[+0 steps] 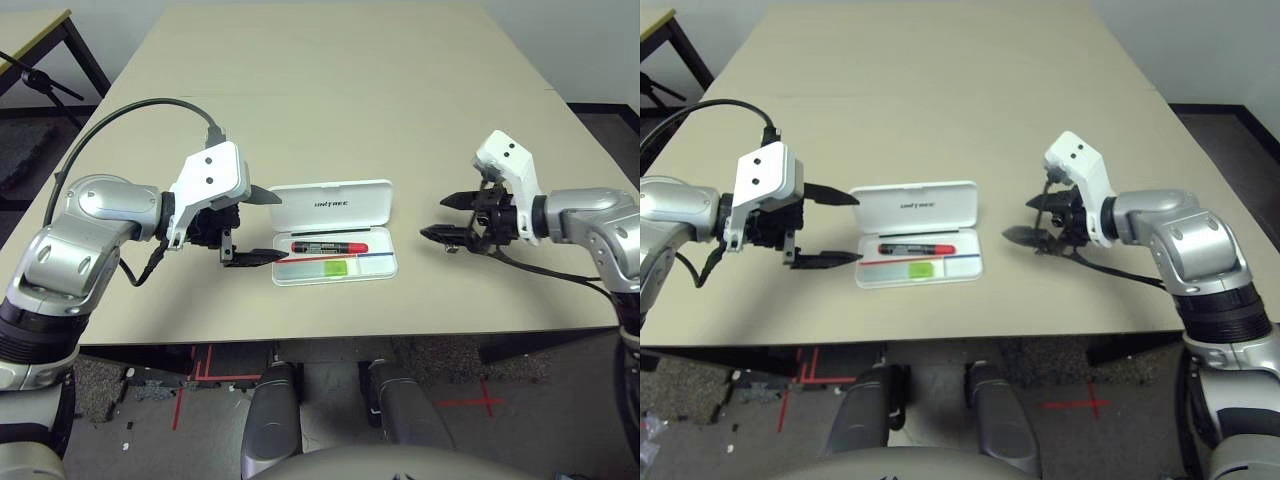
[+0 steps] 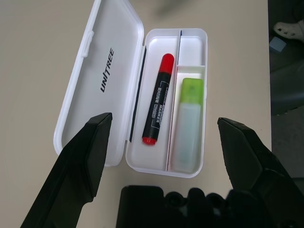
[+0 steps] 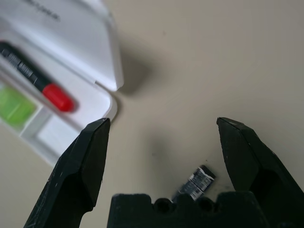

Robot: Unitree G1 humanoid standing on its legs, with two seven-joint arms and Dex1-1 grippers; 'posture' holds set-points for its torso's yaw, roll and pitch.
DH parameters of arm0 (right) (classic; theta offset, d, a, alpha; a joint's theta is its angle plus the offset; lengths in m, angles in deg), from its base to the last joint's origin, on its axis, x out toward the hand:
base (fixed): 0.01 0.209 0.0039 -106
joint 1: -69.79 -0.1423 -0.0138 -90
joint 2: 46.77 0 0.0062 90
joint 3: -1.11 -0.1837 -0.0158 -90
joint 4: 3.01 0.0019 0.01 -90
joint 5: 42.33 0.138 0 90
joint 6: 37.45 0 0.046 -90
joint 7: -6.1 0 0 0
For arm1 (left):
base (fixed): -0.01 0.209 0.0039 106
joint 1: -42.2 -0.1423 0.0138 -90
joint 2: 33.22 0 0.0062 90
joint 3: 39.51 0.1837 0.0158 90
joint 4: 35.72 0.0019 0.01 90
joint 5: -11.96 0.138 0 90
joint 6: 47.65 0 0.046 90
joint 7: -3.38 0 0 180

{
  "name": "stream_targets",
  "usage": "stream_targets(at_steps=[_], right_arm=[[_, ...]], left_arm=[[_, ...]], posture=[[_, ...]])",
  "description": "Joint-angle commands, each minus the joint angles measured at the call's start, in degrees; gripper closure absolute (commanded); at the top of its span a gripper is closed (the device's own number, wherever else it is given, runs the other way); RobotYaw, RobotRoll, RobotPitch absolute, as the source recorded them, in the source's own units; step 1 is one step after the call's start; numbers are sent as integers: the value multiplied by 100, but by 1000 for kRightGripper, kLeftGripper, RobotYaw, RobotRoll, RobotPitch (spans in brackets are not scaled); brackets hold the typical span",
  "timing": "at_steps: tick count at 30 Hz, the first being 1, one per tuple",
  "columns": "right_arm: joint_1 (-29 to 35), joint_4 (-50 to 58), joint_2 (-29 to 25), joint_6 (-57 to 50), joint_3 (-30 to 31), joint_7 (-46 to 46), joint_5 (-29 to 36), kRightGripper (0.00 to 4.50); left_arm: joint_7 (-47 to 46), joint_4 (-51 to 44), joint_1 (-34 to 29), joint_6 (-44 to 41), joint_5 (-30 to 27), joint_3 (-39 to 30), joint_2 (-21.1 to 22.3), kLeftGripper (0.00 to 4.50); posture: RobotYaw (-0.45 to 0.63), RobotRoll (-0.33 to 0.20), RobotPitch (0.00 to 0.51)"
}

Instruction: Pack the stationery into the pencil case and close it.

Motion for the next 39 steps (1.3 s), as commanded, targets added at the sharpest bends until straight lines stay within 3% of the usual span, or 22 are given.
stream_targets(at_steps=[1, 10, 26, 35, 39], right_arm=[[-108, 293, 496, -942, -312, -1092, -421, 0], [59, 409, 743, -1480, -451, -1937, -682, 0], [608, 404, 919, -1619, -261, -1936, -469, 0], [714, 371, 728, -1493, -67, -1726, -293, 0], [711, 365, 322, -1200, 208, -1553, -265, 951]], left_arm=[[-41, 45, 23, 88, 60, 174, -43, 12], [-81, 179, 121, 196, 177, 391, -149, 12], [-144, 233, 153, 212, 336, 546, -210, 12], [-160, 246, 153, 189, 383, 567, -236, 12], [-157, 286, 176, 198, 410, 579, -240, 0]], posture=[[-16, 0, 134], [-30, 0, 136], [-26, 0, 137], [-25, 0, 136], [-27, 0, 132]])
